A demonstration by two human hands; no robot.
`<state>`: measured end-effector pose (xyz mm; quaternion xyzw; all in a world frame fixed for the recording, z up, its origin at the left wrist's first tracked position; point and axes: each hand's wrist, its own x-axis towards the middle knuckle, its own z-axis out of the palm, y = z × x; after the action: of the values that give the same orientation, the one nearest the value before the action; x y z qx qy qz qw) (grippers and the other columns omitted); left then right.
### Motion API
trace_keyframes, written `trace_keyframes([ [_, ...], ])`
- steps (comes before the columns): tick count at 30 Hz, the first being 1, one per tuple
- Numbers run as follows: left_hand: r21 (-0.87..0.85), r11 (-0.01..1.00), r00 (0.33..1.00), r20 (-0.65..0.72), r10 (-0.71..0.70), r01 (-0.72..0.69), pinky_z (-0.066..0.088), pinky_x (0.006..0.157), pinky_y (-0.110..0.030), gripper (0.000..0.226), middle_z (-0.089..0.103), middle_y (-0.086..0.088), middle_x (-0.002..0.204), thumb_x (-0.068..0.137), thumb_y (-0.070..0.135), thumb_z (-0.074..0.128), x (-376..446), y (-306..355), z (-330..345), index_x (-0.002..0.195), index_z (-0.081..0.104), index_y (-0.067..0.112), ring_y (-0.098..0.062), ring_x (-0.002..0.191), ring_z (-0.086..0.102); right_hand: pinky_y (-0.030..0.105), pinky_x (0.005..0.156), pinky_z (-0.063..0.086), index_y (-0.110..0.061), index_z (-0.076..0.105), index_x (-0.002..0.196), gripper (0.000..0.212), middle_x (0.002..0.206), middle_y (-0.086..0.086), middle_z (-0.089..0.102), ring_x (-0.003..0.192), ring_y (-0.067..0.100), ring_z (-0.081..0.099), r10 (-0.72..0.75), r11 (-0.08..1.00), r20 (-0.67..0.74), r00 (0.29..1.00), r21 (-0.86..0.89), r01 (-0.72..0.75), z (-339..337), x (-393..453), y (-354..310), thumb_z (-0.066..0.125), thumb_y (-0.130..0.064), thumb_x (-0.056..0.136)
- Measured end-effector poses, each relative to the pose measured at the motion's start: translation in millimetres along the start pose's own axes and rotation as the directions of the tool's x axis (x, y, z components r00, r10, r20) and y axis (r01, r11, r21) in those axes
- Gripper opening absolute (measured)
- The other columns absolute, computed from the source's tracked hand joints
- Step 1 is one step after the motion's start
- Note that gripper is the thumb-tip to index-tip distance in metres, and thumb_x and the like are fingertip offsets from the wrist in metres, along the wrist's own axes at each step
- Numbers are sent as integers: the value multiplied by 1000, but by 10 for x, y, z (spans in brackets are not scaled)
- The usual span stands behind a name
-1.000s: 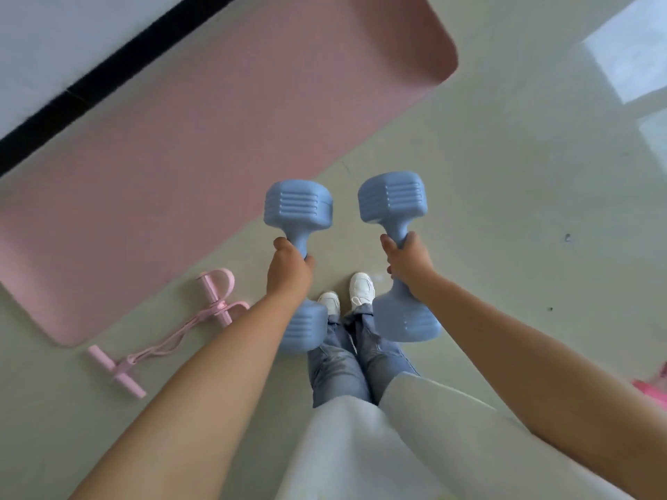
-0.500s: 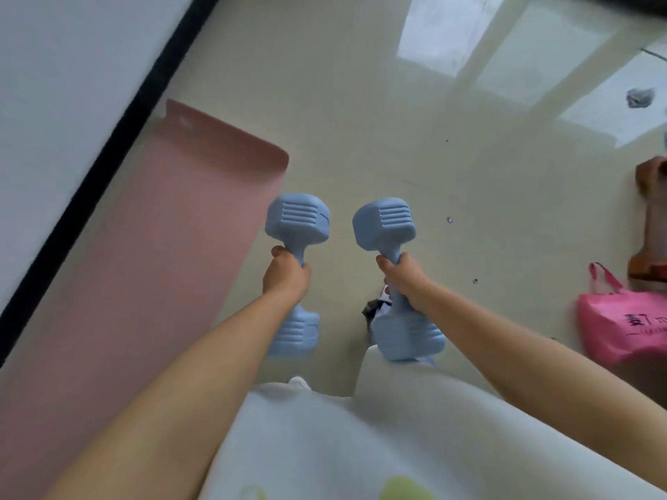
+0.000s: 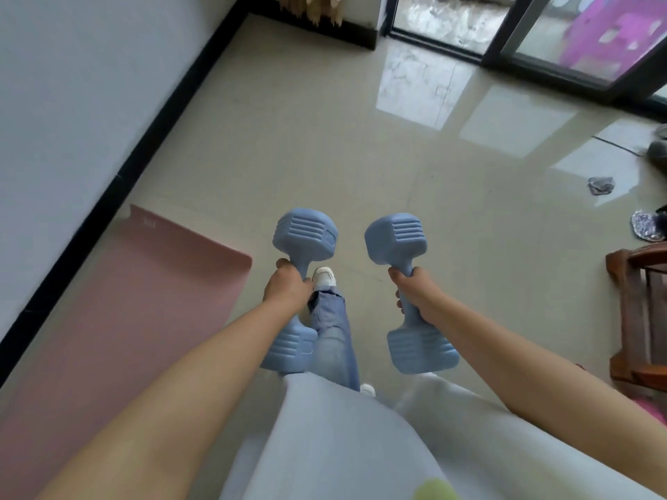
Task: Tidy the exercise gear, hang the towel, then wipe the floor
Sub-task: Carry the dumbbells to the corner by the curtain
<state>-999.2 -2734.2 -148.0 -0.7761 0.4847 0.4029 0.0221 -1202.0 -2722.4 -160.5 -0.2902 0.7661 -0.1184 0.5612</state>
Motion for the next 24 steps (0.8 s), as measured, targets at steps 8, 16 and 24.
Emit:
trace_keyframes([
  [8,-33,999,999,-12,-34,34,44,77,-35,26,58,-22,117,94,15,48,1729,1265,-1027,111,36,0,-38,106,58,26,52,40,-15,40,71,26,66,5,46,55,17,46,-50,998,-43,998,27,51,-542,1261,-1995,45,-25,94],
  [16,9,1000,999,-27,-20,21,37,67,-30,23,48,-11,92,94,16,48,3239,2613,-1851,97,28,6,-29,80,49,31,56,42,-11,44,74,26,67,7,48,56,19,46,-59,992,-30,998,108,62,-1193,2542,-3623,49,-28,92],
  [24,34,998,998,-39,-48,49,37,69,-30,26,57,-20,114,93,19,50,4739,4056,-2492,108,37,3,-33,88,53,27,51,40,-13,42,76,23,67,6,47,53,18,44,-102,991,-6,995,88,102,-1998,3974,-5233,50,-26,93],
])
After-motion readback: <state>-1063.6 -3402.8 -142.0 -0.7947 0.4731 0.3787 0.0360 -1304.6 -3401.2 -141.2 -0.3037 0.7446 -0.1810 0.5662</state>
